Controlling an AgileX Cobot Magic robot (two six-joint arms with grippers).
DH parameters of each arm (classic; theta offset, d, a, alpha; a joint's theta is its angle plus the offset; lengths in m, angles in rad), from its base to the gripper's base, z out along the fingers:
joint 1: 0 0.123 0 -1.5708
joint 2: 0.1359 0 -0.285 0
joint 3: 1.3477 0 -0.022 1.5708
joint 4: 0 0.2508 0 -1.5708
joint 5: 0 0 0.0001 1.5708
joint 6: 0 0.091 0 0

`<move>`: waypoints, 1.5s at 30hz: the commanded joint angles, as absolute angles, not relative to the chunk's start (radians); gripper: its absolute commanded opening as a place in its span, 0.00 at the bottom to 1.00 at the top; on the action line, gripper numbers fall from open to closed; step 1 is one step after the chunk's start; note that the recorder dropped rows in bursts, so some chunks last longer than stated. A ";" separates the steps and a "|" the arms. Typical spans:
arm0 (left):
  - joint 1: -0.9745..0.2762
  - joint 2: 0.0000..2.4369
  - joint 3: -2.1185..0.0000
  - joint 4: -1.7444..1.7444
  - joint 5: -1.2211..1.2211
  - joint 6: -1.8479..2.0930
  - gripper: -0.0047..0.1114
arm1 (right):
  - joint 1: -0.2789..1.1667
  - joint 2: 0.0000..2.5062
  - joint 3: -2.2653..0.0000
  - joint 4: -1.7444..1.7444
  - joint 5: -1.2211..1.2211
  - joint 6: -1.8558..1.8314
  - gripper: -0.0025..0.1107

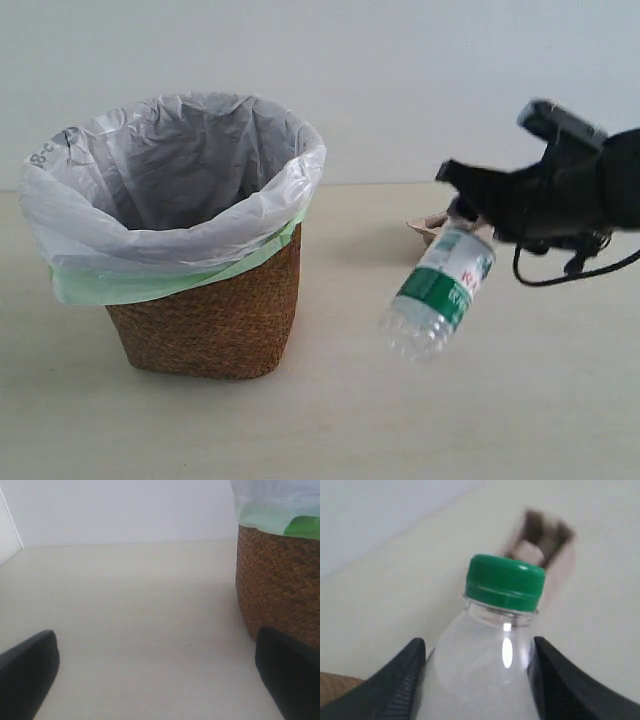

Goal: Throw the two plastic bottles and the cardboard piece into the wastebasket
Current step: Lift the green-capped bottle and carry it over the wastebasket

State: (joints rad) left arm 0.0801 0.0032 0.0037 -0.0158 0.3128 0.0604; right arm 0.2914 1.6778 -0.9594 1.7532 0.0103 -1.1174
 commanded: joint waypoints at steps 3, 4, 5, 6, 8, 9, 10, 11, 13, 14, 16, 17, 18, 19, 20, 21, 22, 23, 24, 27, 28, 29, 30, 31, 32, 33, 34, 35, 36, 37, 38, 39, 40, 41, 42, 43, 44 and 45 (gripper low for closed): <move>0.073 0.000 0.000 -0.018 0.306 0.052 0.97 | 0.289 1.351 -1.126 1.744 0.210 -1.592 0.02; 0.073 0.000 0.000 -0.018 0.306 0.052 0.97 | 0.289 1.319 -1.178 1.744 0.299 -1.614 0.02; 0.073 0.000 0.000 -0.018 0.306 0.052 0.97 | 0.289 1.310 -1.203 1.744 0.347 -1.621 0.02; 0.073 0.000 0.000 -0.018 0.306 0.052 0.97 | 0.289 1.309 -1.239 1.744 0.438 -1.666 0.02; 0.073 0.000 0.000 -0.018 0.306 0.052 0.97 | 0.289 1.313 -1.260 1.744 0.582 -1.803 0.02; 0.073 0.000 0.000 -0.018 0.306 0.052 0.97 | 0.289 1.318 -1.258 1.744 0.623 -1.904 0.02; 0.073 0.000 0.000 -0.018 0.306 0.052 0.97 | 0.289 1.323 -1.258 1.744 0.636 -1.921 0.02; 0.073 0.000 0.000 -0.018 0.306 0.052 0.97 | 0.289 1.329 -1.258 1.744 0.661 -1.937 0.02; 0.073 0.000 0.000 -0.018 0.306 0.052 0.97 | 0.291 1.340 -1.258 1.744 0.701 -1.936 0.02; 0.073 0.000 0.000 -0.018 0.306 0.052 0.97 | 0.291 1.348 -1.258 1.744 0.722 -1.925 0.02; 0.073 0.000 0.000 -0.018 0.306 0.052 0.97 | 0.291 1.361 -1.258 1.716 0.770 -2.044 0.02; 0.073 0.000 0.000 -0.018 0.306 0.052 0.97 | 0.291 1.361 -1.258 1.685 0.779 -2.123 0.02; 0.073 0.000 0.000 -0.018 0.306 0.052 0.97 | 0.296 1.363 -1.258 1.651 0.770 -2.125 0.02; 0.073 0.000 0.000 -0.018 0.306 0.052 0.97 | 0.311 1.363 -1.258 1.617 0.716 -2.125 0.02; 0.073 0.000 0.000 -0.018 0.306 0.052 0.97 | 0.328 1.360 -1.258 1.566 0.650 -2.125 0.02; 0.073 0.000 0.000 -0.018 0.306 0.052 0.97 | 0.349 1.360 -1.258 1.492 0.574 -2.125 0.02; 0.073 0.000 0.000 -0.018 0.306 0.052 0.97 | 0.375 1.360 -1.258 1.407 0.481 -2.125 0.02; 0.073 0.000 0.000 -0.018 0.306 0.052 0.97 | 0.406 1.360 -1.255 1.333 0.386 -2.125 0.02; 0.073 0.000 0.000 -0.018 0.306 0.052 0.97 | 0.431 1.360 -1.252 1.286 0.319 -2.125 0.02; 0.073 0.000 0.000 -0.018 0.306 0.052 0.97 | 0.528 1.373 -1.248 1.239 0.062 -2.125 0.02; 0.073 0.000 0.000 -0.018 0.306 0.052 0.97 | 0.570 1.382 -1.248 1.246 -0.056 -2.123 0.02; 0.073 0.000 0.000 -0.018 0.306 0.052 0.97 | 0.590 1.386 -1.248 1.248 -0.119 -2.117 0.02; 0.073 0.000 0.000 -0.018 0.306 0.052 0.97 | 0.617 1.397 -1.248 1.254 -0.158 -2.099 0.02; 0.073 0.000 0.000 -0.018 0.306 0.052 0.97 | 0.632 1.403 -1.248 1.254 -0.181 -2.081 0.02; 0.073 0.000 0.000 -0.018 0.306 0.052 0.97 | 0.647 1.409 -1.248 1.258 -0.188 -2.059 0.02; 0.073 0.000 0.000 -0.018 0.306 0.052 0.97 | 0.661 1.422 -1.248 1.258 -0.193 -2.034 0.02; 0.073 0.000 0.000 -0.018 0.306 0.052 0.97 | 0.671 1.428 -1.248 1.258 -0.191 -2.013 0.02; 0.073 0.000 0.000 -0.018 0.306 0.052 0.97 | 0.681 1.434 -1.248 1.258 -0.191 -1.996 0.02; 0.073 0.000 0.000 -0.018 0.306 0.052 0.97 | 0.697 1.442 -1.248 1.272 -0.191 -1.961 0.02; 0.073 0.000 0.000 -0.018 0.306 0.052 0.97 | 0.711 1.444 -1.248 1.283 -0.188 -1.930 0.02; 0.073 0.000 0.000 -0.018 0.306 0.052 0.97 | 0.724 1.444 -1.248 1.293 -0.186 -1.895 0.02; 0.073 0.000 0.000 -0.018 0.306 0.052 0.97 | 0.746 1.444 -1.248 1.300 -0.186 -1.819 0.02; 0.073 0.000 0.000 -0.018 0.306 0.052 0.97 | 0.761 1.442 -1.250 1.300 -0.186 -1.749 0.02; 0.073 0.000 0.000 -0.018 0.306 0.052 0.97 | 0.780 1.440 -1.257 1.300 -0.180 -1.661 0.02; 0.073 0.000 0.000 -0.018 0.306 0.052 0.97 | 0.797 1.434 -1.266 1.298 -0.161 -1.579 0.02; 0.073 0.000 0.000 -0.018 0.306 0.052 0.97 | 0.812 1.428 -1.282 1.298 -0.129 -1.521 0.02; 0.073 0.000 0.000 -0.018 0.306 0.052 0.97 | 0.826 1.428 -1.307 1.298 -0.094 -1.465 0.02; 0.073 0.000 0.000 -0.018 0.306 0.052 0.97 | 0.838 1.428 -1.338 1.296 -0.058 -1.442 0.02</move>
